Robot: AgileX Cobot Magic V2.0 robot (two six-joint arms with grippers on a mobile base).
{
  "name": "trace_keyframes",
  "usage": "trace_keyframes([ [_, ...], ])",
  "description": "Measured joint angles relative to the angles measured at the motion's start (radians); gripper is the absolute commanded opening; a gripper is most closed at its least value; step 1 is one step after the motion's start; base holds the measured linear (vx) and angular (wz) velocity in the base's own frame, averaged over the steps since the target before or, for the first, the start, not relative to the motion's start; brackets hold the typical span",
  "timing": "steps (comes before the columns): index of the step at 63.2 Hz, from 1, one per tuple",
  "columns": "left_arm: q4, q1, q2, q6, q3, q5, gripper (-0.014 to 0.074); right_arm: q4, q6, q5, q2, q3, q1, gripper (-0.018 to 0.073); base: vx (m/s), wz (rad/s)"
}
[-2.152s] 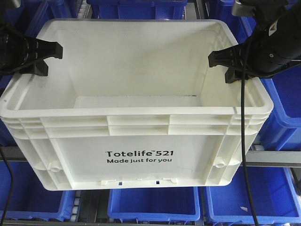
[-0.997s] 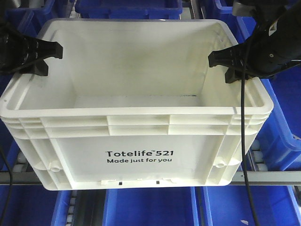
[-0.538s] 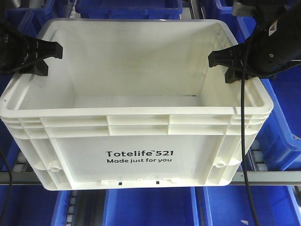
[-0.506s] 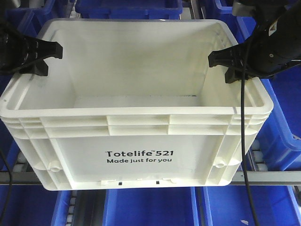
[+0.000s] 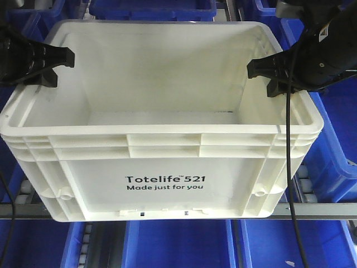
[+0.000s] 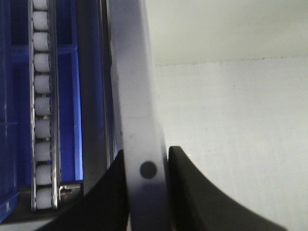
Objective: Move bin from left to right shelf
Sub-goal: 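Carry the tote over the new roller shelf and align it, then push the tote forward onto the rollers and lower it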
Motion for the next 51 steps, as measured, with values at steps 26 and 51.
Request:
trace_keyframes([
  [26,0.078,0.0,0.146,0.0,0.0,-0.189,0.0111,-0.065,0.004,-0.182,0.1,0.002,-0.005,0.0061,0.0,0.0],
  [51,0.131,0.008,0.26,0.001,0.0,-0.363,0.0112,-0.108,0.022,-0.303,0.232,0.005,-0.014,0.007,0.0,0.0],
])
